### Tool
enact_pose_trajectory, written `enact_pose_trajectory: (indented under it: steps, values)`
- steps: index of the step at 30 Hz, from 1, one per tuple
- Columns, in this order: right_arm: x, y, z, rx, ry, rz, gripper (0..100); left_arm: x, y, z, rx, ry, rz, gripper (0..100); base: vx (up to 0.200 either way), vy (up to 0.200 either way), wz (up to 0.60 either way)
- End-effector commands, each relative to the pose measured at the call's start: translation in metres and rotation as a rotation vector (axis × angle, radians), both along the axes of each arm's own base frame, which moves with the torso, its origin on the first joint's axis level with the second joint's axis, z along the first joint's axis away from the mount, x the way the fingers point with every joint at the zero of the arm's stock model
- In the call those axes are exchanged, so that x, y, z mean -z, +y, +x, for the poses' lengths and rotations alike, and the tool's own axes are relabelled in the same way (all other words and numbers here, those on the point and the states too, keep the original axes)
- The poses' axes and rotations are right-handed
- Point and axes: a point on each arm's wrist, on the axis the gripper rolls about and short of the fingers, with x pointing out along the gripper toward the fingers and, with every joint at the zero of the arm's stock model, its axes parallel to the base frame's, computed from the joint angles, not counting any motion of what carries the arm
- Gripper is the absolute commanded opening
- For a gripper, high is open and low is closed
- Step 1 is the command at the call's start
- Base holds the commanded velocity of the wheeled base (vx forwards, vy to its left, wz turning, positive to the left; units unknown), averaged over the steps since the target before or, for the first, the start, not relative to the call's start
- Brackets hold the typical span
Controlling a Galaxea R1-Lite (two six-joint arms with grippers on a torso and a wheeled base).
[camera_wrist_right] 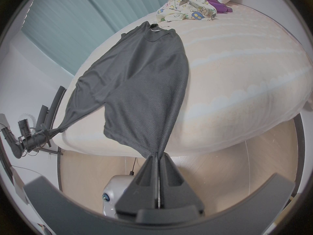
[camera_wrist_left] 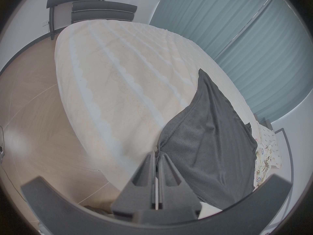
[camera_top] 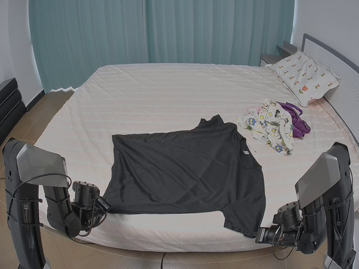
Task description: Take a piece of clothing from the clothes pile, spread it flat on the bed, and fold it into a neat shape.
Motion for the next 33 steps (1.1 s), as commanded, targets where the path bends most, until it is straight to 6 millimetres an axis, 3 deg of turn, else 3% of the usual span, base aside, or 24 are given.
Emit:
enact_pose_trajectory:
  steps: [1, 8, 17, 26, 33]
  values:
    - [-0.022, -0.012, -0.003, -0.01, -0.04, 0.032, 0, -0.003, 0.002, 0.001, -0.001, -0.013, -0.013, 0, 0.0, 0.0, 0.0]
    - [-0.039, -0.033, 0.001, -0.017, -0.068, 0.066, 0, -0.017, 0.005, -0.002, 0.001, -0.048, -0.02, 0, 0.0, 0.0, 0.0]
    - [-0.067, -0.038, 0.005, -0.028, -0.194, 0.148, 0, -0.034, 0.005, -0.003, 0.0, -0.104, -0.023, 0, 0.0, 0.0, 0.0]
    - [-0.089, -0.036, 0.009, -0.017, -0.329, 0.199, 0, -0.068, 0.002, -0.004, 0.028, -0.213, -0.024, 0, 0.0, 0.0, 0.0]
    - [-0.1, -0.04, 0.004, -0.008, -0.343, 0.201, 0, -0.067, 0.004, -0.013, 0.068, -0.186, 0.033, 0, 0.0, 0.0, 0.0]
